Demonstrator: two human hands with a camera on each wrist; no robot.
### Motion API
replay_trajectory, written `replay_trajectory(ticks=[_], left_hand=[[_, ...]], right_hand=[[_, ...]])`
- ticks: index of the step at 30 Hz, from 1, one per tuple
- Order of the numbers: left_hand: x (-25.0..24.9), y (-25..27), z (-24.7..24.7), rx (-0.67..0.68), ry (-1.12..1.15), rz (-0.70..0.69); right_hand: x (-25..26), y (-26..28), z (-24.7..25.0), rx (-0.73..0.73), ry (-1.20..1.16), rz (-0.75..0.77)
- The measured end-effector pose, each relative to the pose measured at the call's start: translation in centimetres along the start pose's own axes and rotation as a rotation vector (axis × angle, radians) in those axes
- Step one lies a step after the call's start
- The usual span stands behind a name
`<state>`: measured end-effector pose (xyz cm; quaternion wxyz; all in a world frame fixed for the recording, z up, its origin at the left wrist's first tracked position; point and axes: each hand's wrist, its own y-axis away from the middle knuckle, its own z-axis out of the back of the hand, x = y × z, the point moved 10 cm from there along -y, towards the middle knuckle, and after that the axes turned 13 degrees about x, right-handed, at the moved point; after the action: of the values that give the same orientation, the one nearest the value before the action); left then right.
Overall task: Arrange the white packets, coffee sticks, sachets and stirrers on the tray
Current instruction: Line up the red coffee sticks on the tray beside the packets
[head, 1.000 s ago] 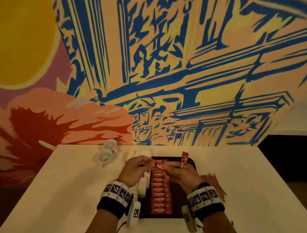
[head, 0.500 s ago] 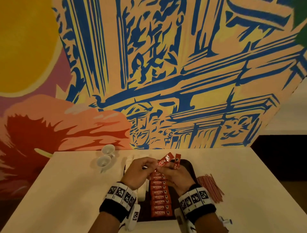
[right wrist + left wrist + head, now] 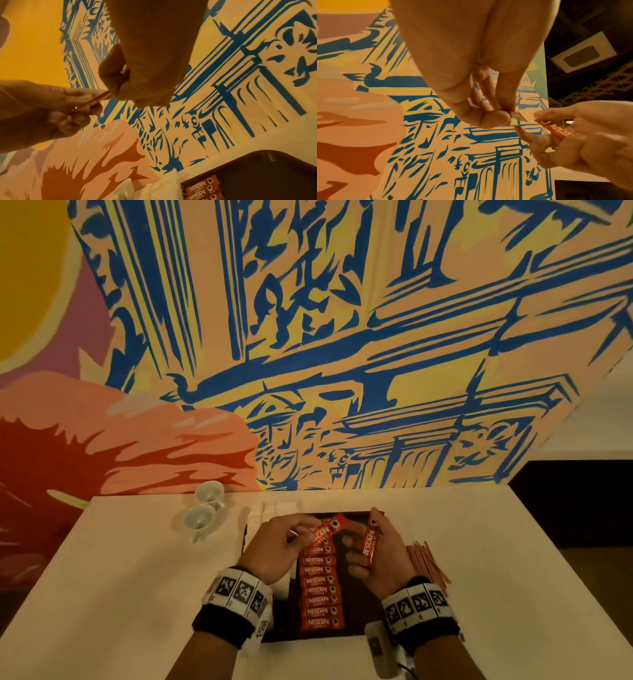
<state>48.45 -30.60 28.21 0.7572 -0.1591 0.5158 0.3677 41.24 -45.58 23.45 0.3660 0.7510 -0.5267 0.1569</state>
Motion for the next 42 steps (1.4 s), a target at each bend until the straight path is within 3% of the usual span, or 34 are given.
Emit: replay_trajectory(ticks=[2,6,9,12,16,19,24,26,30,36,42], left_hand=[[1.0,-0.6,0.8,-0.059,0.070,0.013],[2.8,-1.4,1.8,-0.140,0.222,0.048],[5.5,-1.9,2.3,-0.195,0.361,0.130],[9.1,-2.0,2.6,-0.253,0.432,0.258],[12.6,-2.1,2.4,-0.289,0.379,0.387],[13.8,-3.5,2.1,-0.255,0.251,0.444],[15.1,-7.7,1.5,-0.152,-0.035,0.505],[15.5,-9.6,1.0,-0.089,-0.159,0.544],[16.6,-13.7,-0.2,-0.002,-0.370,0.564],[18.6,-17.1,-3.5,0.203,-0.568,0.585],[20.0,-18.2,-5.7,0.347,-0.813,0.571]], right_hand=[[0.4,-0.4,1.5,-0.037,-0.065,0.007],[0.6,-1.5,6.3,-0.284,0.027,-0.042],[1.2,-1.9,9.5,-0.465,0.305,-0.183],[2.2,-3.0,11.4,-0.462,0.614,-0.259],[2.0,-4.2,13.7,-0.423,0.807,-0.329],[2.1,-4.9,14.9,-0.471,0.807,-0.306],[-0.5,-8.3,16.4,-0.423,0.322,-0.214],[-1.0,-9.6,16.1,-0.388,0.238,-0.227],[-1.9,-12.1,16.1,-0.366,0.334,-0.283],[-3.1,-13.0,18.1,-0.448,0.455,-0.400],[-5.2,-14.8,18.6,-0.361,0.634,-0.502]])
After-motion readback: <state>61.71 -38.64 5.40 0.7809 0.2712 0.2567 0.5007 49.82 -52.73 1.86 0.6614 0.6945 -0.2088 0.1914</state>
